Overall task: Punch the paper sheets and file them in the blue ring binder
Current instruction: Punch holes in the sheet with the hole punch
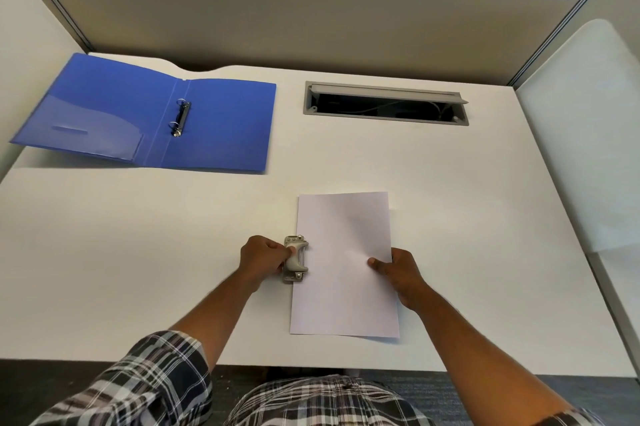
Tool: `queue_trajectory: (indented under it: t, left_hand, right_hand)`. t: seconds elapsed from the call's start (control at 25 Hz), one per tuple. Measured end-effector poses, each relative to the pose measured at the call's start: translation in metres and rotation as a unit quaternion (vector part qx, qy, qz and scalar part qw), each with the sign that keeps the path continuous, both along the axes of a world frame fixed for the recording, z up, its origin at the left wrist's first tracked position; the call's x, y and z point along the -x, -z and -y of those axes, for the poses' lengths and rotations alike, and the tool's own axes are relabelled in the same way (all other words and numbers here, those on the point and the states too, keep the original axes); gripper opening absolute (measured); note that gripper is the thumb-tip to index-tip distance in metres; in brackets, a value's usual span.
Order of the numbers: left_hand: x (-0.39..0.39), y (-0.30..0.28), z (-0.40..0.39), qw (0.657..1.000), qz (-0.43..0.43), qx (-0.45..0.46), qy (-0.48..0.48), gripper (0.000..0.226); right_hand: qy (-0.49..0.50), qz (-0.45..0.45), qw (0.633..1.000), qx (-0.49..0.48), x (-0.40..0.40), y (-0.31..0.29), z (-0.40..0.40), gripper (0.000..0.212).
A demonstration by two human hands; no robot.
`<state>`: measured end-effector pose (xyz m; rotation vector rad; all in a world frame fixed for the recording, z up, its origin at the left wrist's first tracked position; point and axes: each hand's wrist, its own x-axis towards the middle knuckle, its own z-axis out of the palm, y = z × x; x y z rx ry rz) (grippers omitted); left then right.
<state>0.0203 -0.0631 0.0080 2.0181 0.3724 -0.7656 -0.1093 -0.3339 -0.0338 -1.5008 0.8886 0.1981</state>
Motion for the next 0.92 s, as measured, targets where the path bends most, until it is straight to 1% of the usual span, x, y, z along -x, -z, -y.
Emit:
queue_trajectory:
  t: [0.2, 0.4, 0.6, 0.92]
  left_hand:
    - [0.002, -0.002, 0.001, 1.000, 0.011, 0.000, 0.008, 0.020]
    - [0.001, -0.001, -0.002, 0.999, 0.047, 0.002, 0.016, 0.019]
    - [-0.007, -0.002, -0.010, 0.999, 0.037, 0.004, 0.012, 0.020]
    - [-0.019, -0.003, -0.038, 0.999, 0.034, 0.006, -0.019, 0.020]
  right_hand:
    - [0.002, -0.004, 1.000, 0.001, -0.001, 0.000, 0.001, 0.014]
    - [0.001, -0.013, 1.000, -0.003, -0.003, -0.001, 0.003, 0.014]
    - [0.003, -0.007, 1.000, -0.006, 0.003, -0.002, 0.011, 0.012]
    - [0.014, -0.001, 1.000, -0.016, 0.005, -0.001, 0.015, 0.016]
